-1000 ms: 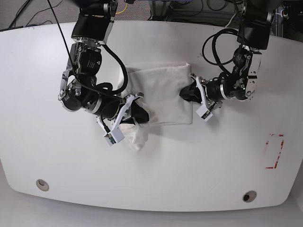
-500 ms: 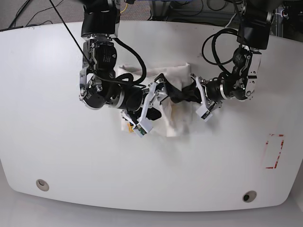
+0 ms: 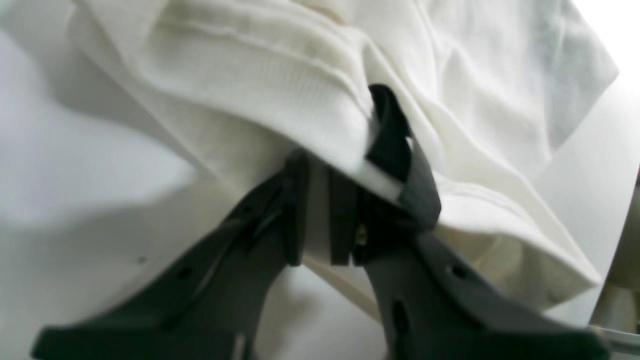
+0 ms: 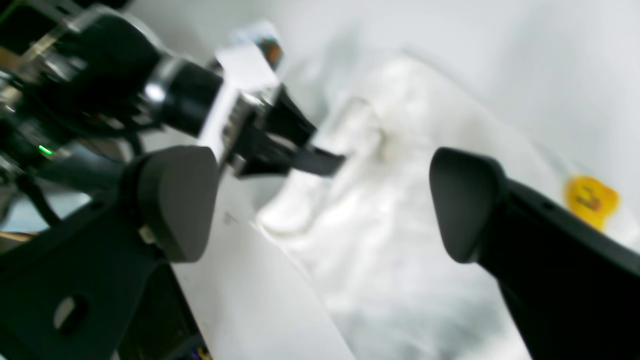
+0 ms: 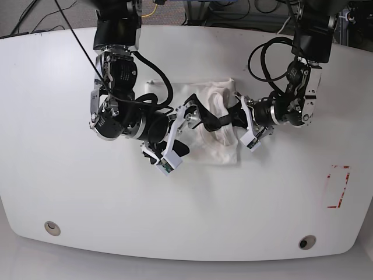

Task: Layout the t-shirt on the table in an organized manner, then fold the t-shirt properly
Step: 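Open both grippers and release the folded bundle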

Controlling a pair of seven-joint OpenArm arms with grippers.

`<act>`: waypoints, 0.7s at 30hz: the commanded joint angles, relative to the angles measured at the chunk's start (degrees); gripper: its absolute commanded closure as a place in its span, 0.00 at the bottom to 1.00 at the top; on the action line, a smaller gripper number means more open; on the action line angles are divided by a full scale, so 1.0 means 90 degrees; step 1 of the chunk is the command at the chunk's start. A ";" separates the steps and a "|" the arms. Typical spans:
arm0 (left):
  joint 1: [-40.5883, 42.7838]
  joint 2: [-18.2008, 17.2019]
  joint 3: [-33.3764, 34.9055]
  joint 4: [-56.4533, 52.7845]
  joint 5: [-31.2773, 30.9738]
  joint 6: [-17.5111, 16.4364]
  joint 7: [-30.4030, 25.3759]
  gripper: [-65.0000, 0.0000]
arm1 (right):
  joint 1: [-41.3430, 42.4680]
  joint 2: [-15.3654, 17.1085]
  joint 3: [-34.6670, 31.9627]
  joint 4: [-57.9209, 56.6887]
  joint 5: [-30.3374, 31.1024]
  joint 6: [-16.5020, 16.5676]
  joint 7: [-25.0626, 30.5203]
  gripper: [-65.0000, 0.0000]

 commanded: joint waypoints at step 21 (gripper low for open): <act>-0.0200 0.0094 -0.2843 0.2910 0.0025 0.0092 0.0065 0.87 | 0.0486 0.1083 0.0699 0.0047 0.0095 0.0422 0.0120 0.00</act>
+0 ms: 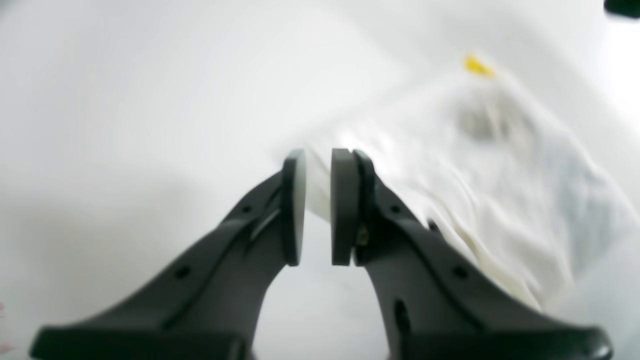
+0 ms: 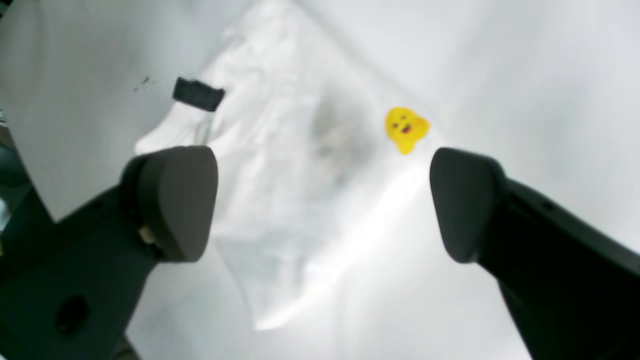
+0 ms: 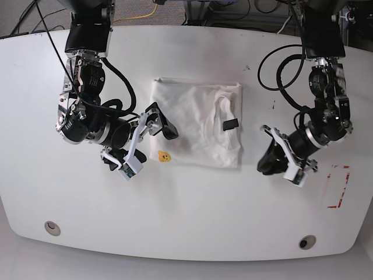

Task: Layout the t-shirt on the table in an organized manner, then fold the t-shirt properly
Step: 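Open both grippers and release the folded bundle, then grasp the bundle's edge with the left gripper and lift it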

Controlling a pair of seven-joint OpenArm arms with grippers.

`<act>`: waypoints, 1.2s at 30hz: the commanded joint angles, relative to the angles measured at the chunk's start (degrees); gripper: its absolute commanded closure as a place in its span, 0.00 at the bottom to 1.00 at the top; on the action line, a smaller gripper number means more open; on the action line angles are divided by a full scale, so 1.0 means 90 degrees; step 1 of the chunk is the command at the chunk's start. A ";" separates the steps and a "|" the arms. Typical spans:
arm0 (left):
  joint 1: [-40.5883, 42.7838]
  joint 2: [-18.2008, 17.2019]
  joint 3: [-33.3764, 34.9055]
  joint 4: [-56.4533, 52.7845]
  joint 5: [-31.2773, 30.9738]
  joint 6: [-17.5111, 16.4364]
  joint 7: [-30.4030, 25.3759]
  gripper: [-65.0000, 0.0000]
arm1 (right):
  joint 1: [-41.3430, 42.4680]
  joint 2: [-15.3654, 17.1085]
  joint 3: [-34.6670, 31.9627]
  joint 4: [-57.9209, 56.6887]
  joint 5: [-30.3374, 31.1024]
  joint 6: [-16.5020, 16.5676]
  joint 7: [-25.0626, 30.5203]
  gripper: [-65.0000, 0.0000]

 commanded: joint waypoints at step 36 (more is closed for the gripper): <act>0.1900 0.1607 0.0971 0.0111 -0.1427 0.0002 0.0659 0.88 | 0.1120 -0.0095 -0.1210 -0.3066 -0.3294 0.0929 0.4361 0.99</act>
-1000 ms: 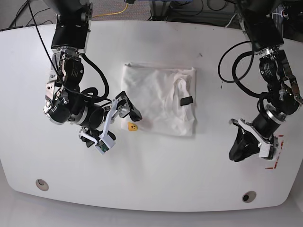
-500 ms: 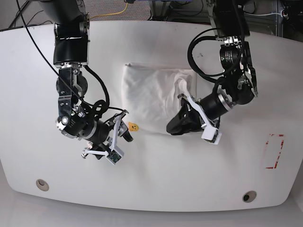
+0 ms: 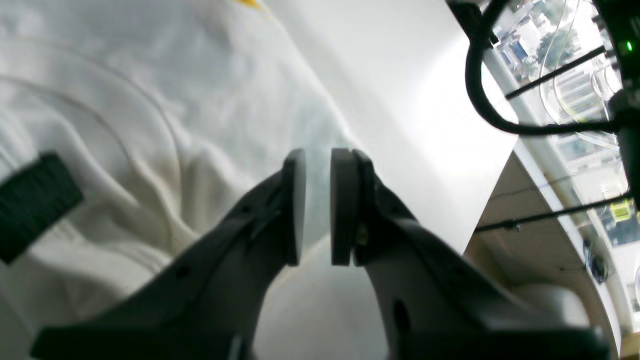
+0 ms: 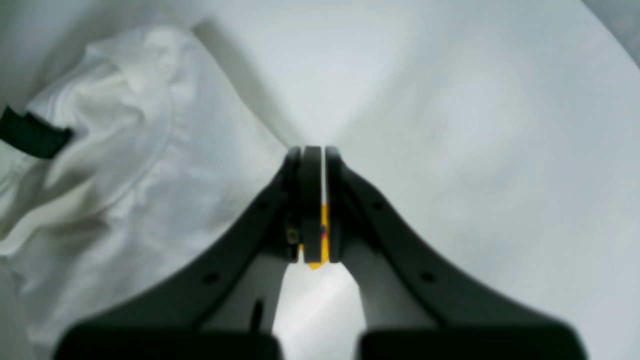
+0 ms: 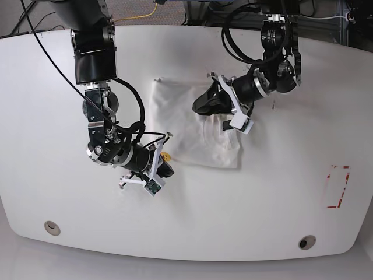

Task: Layout the t-shirt on the table in an organized manner, then fold the t-shirt properly
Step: 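Grasp the bundle's edge with the left gripper and lift it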

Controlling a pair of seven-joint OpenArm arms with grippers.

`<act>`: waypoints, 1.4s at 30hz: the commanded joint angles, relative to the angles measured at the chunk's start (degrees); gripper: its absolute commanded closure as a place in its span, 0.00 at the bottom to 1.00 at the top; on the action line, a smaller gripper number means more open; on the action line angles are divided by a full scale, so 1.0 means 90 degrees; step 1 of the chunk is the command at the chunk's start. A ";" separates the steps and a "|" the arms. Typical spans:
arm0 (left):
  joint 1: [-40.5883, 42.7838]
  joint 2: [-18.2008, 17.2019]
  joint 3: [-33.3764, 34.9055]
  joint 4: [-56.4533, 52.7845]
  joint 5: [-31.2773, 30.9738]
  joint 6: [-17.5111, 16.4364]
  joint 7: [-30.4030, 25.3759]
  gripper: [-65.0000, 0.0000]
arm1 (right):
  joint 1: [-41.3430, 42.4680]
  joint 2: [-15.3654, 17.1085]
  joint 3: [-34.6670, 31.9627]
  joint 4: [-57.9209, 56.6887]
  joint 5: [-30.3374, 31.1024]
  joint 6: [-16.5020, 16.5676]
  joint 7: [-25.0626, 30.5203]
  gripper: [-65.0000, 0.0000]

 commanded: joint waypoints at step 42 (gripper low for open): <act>-0.1996 -0.1629 -0.0557 -0.0897 0.0053 -0.0244 0.0083 0.88 | -0.2509 0.0214 0.0068 0.2988 -0.0002 -0.0011 0.0714 0.99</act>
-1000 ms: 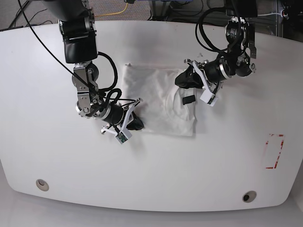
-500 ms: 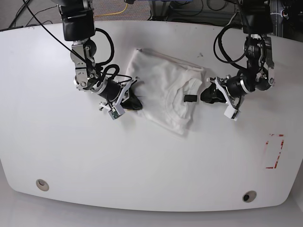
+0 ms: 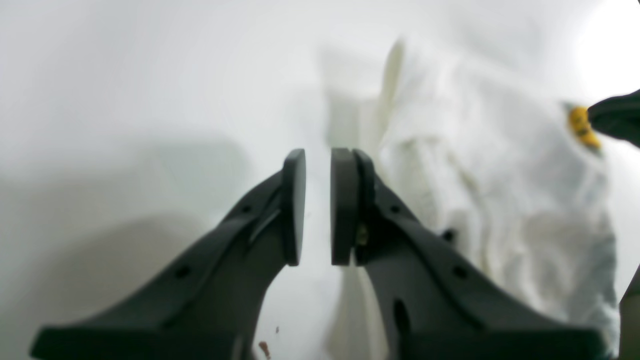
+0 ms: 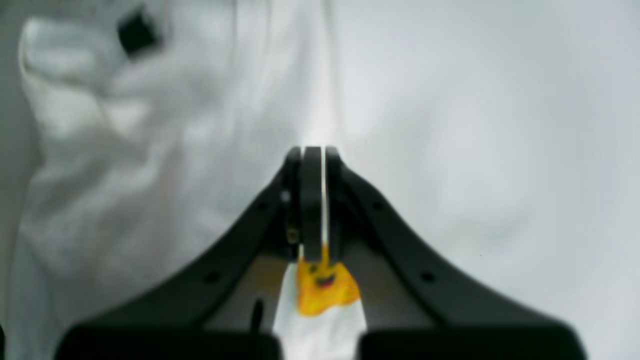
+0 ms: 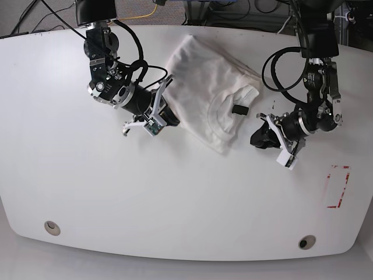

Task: Layout the t-shirt on the table in an organized manner, then fold the t-shirt properly
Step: 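Grasp the bundle's edge with the left gripper and lift it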

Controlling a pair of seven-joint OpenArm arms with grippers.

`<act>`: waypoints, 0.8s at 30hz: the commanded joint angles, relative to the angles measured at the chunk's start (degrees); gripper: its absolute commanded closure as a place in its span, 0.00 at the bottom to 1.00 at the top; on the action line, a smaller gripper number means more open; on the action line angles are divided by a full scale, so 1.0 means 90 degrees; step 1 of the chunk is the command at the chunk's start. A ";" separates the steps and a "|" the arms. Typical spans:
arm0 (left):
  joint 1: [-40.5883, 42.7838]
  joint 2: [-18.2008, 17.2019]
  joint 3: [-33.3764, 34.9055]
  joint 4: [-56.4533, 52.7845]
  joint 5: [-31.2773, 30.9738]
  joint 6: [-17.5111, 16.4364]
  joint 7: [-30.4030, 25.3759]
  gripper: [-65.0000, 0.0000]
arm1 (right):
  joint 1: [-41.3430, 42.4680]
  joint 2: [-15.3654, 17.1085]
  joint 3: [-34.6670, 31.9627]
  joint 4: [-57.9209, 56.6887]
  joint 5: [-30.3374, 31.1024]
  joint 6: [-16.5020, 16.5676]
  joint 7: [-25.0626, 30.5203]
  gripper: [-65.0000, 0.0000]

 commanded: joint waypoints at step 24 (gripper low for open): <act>0.2333 0.0572 0.0004 0.1909 -0.1105 -0.0052 0.1466 0.88 | 0.1049 -0.0021 -0.0027 -0.0729 0.0088 0.0009 -0.0565 0.99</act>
